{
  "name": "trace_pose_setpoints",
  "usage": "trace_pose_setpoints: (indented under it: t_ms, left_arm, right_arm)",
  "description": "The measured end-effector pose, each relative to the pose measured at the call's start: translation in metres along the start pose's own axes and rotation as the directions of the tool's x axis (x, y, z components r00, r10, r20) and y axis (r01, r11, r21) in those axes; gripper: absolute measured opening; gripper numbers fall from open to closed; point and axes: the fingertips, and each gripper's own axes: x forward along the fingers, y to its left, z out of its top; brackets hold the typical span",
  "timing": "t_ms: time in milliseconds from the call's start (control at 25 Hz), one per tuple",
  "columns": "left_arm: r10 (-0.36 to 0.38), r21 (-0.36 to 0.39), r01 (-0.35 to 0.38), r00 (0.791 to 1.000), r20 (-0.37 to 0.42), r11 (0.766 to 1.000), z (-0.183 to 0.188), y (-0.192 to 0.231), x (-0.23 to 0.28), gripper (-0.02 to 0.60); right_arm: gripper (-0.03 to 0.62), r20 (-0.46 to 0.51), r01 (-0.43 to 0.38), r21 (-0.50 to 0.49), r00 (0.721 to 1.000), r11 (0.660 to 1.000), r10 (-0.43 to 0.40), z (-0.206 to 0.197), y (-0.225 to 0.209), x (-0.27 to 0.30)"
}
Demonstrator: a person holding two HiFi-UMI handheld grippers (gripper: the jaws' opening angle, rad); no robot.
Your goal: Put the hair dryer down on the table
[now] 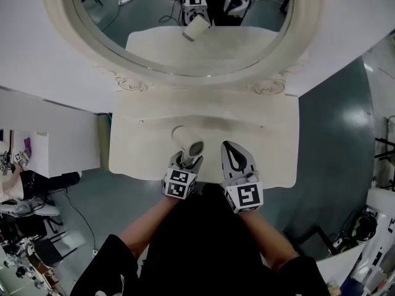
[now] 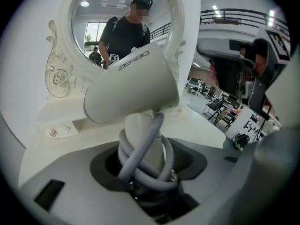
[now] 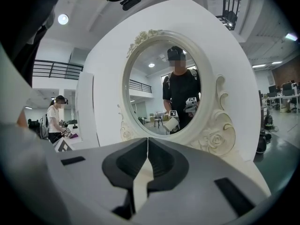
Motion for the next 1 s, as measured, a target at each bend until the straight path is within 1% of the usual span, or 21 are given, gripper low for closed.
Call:
trace_pose_setpoints:
  t_ms: [120, 280, 480, 640, 760, 1000]
  left_arm:
    - [0.007, 0.021, -0.006, 0.999, -0.031, 1.000, -0.006, 0.004, 0.010, 0.241]
    - [0.011, 0.065, -0.005, 0.995, -0.094, 0.998, -0.018, 0.009, 0.024, 0.241]
    - [0.001, 0.080, 0.011, 0.989, -0.148, 0.997, -0.034, 0.009, 0.045, 0.239]
    - [0.019, 0.123, 0.004, 0.982, -0.189, 0.992, -0.038, 0.010, 0.054, 0.239]
    - [0.037, 0.153, -0.002, 0.973, -0.226, 0.988, -0.045, 0.012, 0.060, 0.239]
    - [0.039, 0.152, 0.005, 0.957, -0.287, 0.988, -0.062, 0.014, 0.067, 0.239]
  right_arm:
    - [0.018, -0.012, 0.000, 0.001, 1.000, 1.000, 0.000, -0.005, -0.003, 0.002]
    - [0.018, -0.038, 0.001, 0.000, 0.999, 1.000, -0.001, -0.017, -0.006, 0.003]
    - [0.018, -0.076, -0.012, -0.009, 0.997, 1.000, 0.011, -0.040, -0.005, 0.006]
    - [0.018, -0.106, -0.019, -0.011, 0.994, 1.000, 0.018, -0.055, -0.004, 0.009]
    - [0.018, -0.120, -0.013, 0.016, 0.993, 1.000, 0.015, -0.062, -0.004, 0.011]
    - [0.018, -0.130, -0.002, 0.037, 0.992, 0.999, 0.007, -0.066, -0.004, 0.012]
